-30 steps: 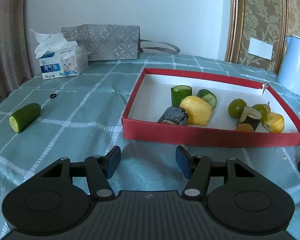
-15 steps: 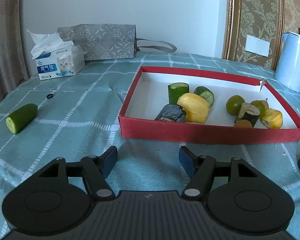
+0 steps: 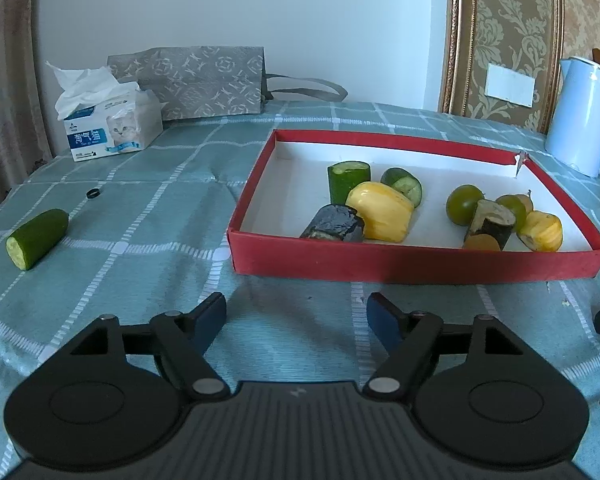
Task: Organize fruits
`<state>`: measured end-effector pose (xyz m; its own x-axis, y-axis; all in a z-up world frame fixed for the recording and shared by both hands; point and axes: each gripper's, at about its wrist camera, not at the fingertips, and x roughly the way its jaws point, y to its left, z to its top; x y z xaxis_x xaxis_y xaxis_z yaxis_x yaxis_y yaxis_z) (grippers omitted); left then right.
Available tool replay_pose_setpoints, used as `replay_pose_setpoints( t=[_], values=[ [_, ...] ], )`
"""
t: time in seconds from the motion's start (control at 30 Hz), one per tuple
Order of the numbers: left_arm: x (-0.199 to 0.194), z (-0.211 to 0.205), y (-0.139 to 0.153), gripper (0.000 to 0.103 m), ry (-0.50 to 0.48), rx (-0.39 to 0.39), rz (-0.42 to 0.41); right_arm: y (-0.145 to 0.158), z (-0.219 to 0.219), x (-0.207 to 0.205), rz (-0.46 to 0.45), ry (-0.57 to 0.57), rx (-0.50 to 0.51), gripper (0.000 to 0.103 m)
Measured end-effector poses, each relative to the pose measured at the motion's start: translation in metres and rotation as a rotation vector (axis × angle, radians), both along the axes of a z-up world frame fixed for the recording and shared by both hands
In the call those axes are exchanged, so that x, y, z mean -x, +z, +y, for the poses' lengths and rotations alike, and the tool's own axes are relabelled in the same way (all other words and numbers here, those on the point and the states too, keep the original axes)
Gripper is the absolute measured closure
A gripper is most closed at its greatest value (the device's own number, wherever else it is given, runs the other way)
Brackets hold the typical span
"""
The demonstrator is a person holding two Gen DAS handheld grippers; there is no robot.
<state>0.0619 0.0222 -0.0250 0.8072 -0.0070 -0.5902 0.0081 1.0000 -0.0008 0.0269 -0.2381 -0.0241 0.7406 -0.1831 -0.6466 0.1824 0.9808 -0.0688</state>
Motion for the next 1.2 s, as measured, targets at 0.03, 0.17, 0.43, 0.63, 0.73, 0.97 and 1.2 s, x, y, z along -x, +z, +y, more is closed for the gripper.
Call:
replay_pose_setpoints(
  t=[0.03,0.17,0.43,0.63,0.73,0.97,1.2],
  values=[
    [0.000,0.000,0.000,0.024,-0.002,-0.002,0.001,0.000,0.000,0.000,0.000,0.000,0.001,0.000],
    [0.000,-0.001,0.000,0.023,-0.003,-0.005,0.003,-0.001,0.001,-0.001,0.002,-0.001,-0.023,0.000],
    [0.002,-0.005,0.006,0.022,0.003,0.070,-0.012,-0.001,0.001,0.000,0.001,-0.002,-0.025,0.000],
    [0.006,-0.027,0.012,0.022,-0.062,0.052,-0.051,-0.001,0.000,0.000,0.001,-0.003,-0.025,0.000],
    [0.015,-0.038,0.013,0.022,-0.106,0.055,-0.053,0.001,-0.002,-0.002,-0.002,-0.005,-0.043,0.000],
    [0.023,-0.048,0.015,0.022,-0.110,0.031,-0.051,0.023,-0.003,0.009,-0.150,0.036,-0.163,0.000],
    [0.024,-0.034,0.022,0.022,-0.059,0.058,-0.062,0.033,0.032,0.000,-0.126,0.089,-0.030,0.000]
  ],
)
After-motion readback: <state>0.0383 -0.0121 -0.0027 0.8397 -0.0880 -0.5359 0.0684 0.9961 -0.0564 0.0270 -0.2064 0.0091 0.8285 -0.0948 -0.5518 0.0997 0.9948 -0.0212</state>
